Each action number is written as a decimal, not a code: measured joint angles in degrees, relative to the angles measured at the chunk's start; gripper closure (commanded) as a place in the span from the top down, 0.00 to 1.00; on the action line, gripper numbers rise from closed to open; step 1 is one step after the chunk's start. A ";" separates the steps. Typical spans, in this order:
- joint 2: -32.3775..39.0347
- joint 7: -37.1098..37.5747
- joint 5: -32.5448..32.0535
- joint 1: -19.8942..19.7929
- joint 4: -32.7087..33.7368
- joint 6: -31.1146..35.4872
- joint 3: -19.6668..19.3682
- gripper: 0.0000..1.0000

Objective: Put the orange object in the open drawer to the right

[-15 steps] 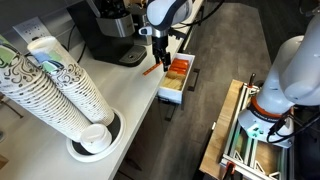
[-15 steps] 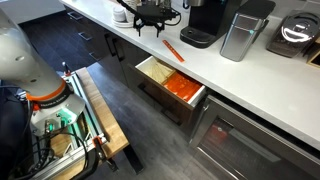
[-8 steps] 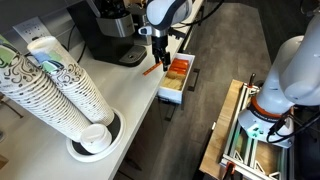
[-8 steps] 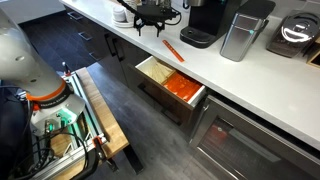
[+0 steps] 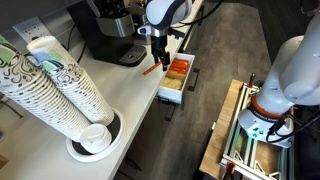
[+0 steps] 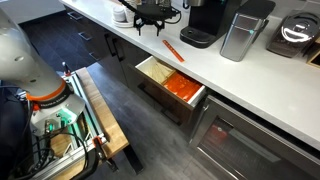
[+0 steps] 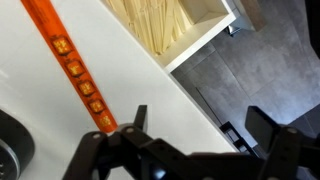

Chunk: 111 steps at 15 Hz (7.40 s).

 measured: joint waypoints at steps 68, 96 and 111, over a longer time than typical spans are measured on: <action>7.01 10.87 -41.15 -15.78 -11.71 24.04 -7.70 0.00; 16.01 20.37 -36.54 -20.10 -6.33 40.68 -3.64 0.99; -5.54 19.83 -26.31 -16.11 -3.88 10.83 -3.32 1.00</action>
